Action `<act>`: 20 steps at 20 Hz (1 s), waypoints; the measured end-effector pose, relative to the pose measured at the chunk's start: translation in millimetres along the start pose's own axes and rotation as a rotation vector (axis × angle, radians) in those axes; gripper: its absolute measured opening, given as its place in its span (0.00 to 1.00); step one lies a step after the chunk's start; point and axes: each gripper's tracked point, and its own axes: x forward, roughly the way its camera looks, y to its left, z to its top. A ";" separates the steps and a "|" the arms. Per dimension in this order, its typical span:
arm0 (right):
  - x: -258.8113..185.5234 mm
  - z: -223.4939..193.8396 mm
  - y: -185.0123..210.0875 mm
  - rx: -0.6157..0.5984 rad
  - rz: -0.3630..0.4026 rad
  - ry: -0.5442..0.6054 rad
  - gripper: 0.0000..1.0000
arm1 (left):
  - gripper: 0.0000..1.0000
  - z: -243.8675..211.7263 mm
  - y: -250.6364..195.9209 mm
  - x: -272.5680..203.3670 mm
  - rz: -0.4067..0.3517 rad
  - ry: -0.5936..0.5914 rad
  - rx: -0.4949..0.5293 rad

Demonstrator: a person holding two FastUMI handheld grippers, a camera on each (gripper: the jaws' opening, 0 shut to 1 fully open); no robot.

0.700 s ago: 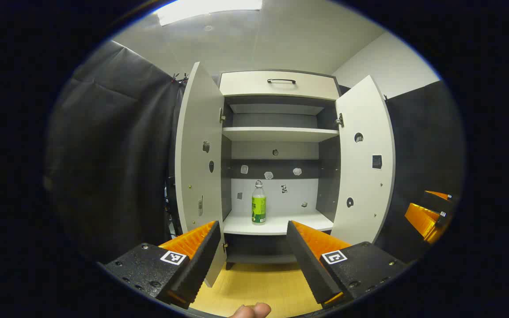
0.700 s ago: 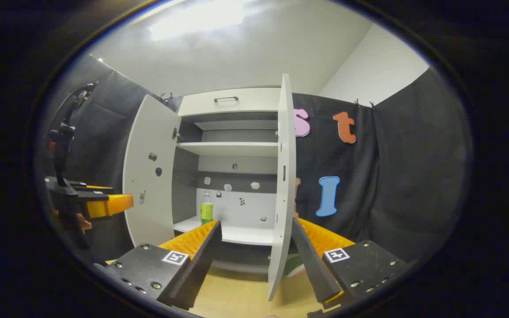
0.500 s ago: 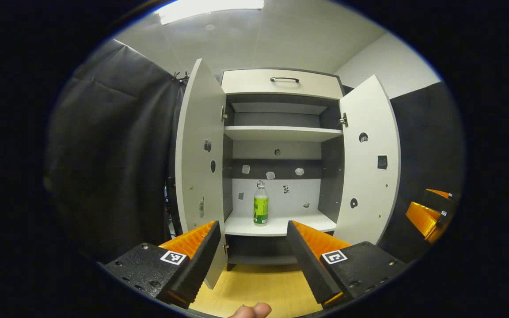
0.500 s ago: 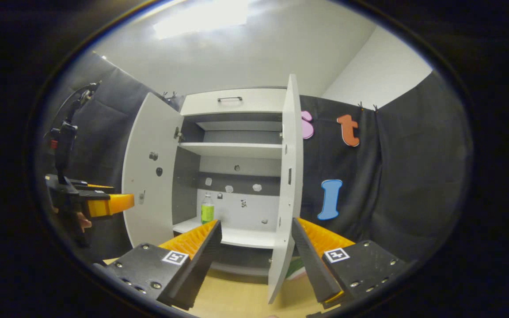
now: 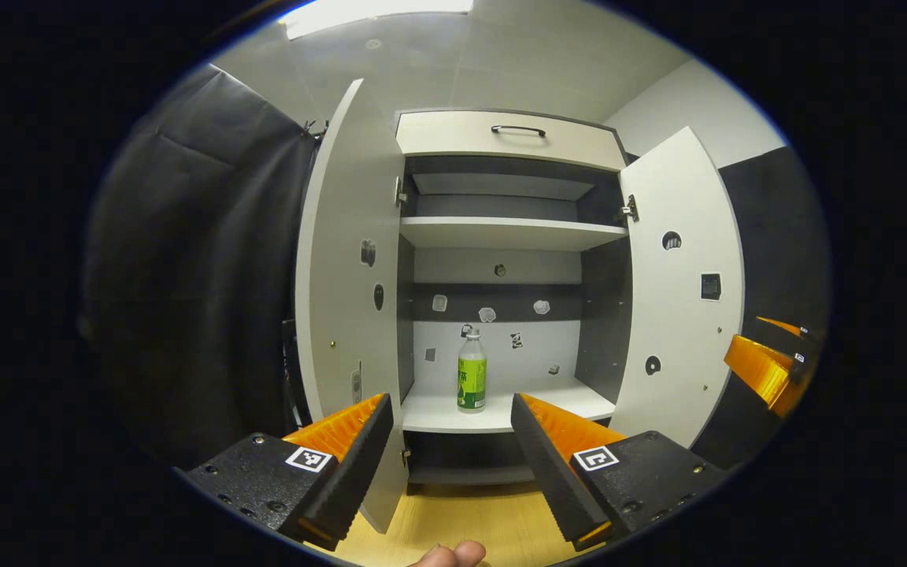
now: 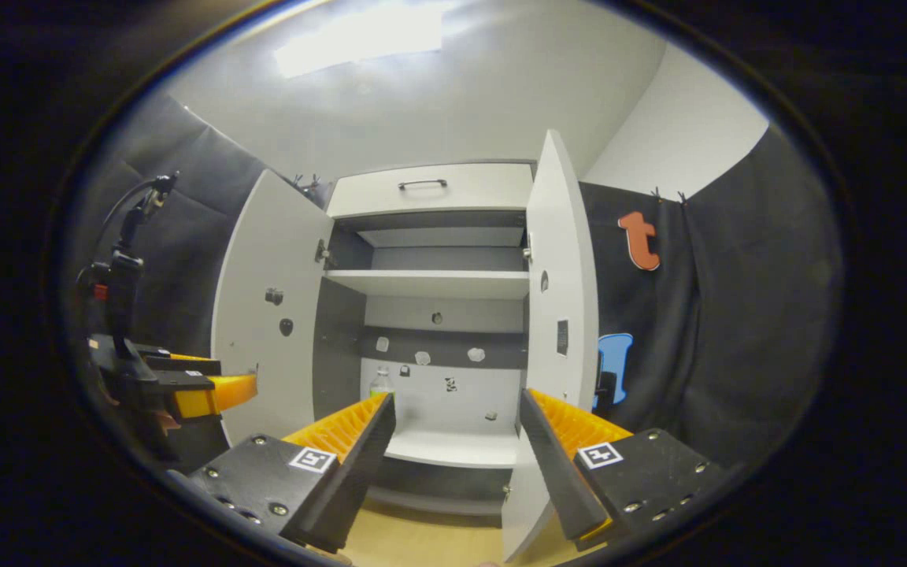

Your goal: Grasp the bottle in the cabinet with the left hand and place it on the coaster, then close the right door with the right hand and the left door with the left hand.

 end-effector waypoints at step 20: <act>57.9 -34.4 -16.1 -0.014 -0.143 0.046 0.96 | 0.96 -83.2 -32.6 261.9 -0.124 0.065 -0.025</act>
